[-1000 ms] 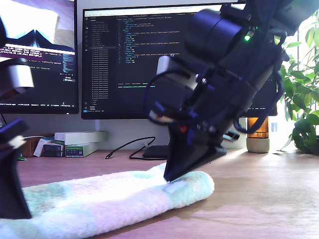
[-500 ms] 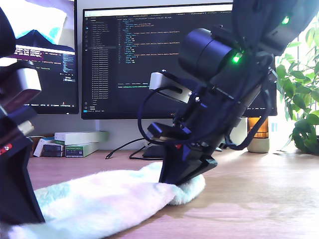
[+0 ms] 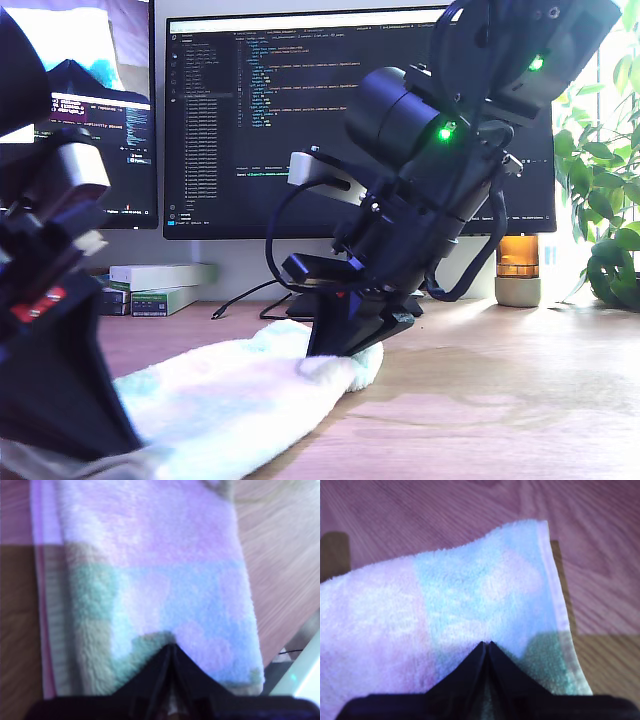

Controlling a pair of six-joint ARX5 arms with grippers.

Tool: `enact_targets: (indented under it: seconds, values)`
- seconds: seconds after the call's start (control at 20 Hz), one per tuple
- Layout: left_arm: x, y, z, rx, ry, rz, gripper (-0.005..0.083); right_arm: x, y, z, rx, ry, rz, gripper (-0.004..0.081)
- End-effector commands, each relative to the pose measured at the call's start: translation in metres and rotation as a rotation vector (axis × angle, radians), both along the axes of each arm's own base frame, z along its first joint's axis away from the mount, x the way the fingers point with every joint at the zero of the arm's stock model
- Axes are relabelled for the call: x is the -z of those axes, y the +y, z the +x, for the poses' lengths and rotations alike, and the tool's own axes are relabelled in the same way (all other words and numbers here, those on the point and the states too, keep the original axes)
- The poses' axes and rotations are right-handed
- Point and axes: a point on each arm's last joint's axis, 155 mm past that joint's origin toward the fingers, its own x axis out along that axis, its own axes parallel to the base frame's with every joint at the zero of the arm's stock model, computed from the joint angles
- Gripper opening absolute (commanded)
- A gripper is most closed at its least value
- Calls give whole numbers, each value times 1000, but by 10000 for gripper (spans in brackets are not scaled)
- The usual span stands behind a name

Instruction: Fold the tea towel to a neat square and place it to the right

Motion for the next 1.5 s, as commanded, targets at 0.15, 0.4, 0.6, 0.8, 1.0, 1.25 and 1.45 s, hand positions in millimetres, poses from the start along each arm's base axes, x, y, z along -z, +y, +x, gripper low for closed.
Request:
enact_targets:
  seconds: [0.15, 0.4, 0.6, 0.8, 1.0, 1.25, 1.45]
  values:
    - [33, -1, -19, 18, 108, 23, -21, 15, 0, -2, -12, 5, -21, -13]
    - [39, -17, -28, 65, 116, -1, -21, 4, 9, 9, -11, -51, 24, -13]
    - [35, -30, -32, 75, 127, -41, -21, 0, 12, 12, -11, -70, 39, -13]
    - [27, -41, -30, 59, 128, -94, -21, -1, 15, 11, -13, -71, 46, -13]
    - [12, -54, -20, 48, 96, -166, -21, -3, 19, 9, -19, -68, 62, -13]
    - [-3, -65, -9, 50, 63, -199, -21, -7, 27, 0, -39, 0, 131, -13]
    - [-21, -77, -1, 66, 24, -247, -21, -26, 24, 7, -32, -7, 180, -13]
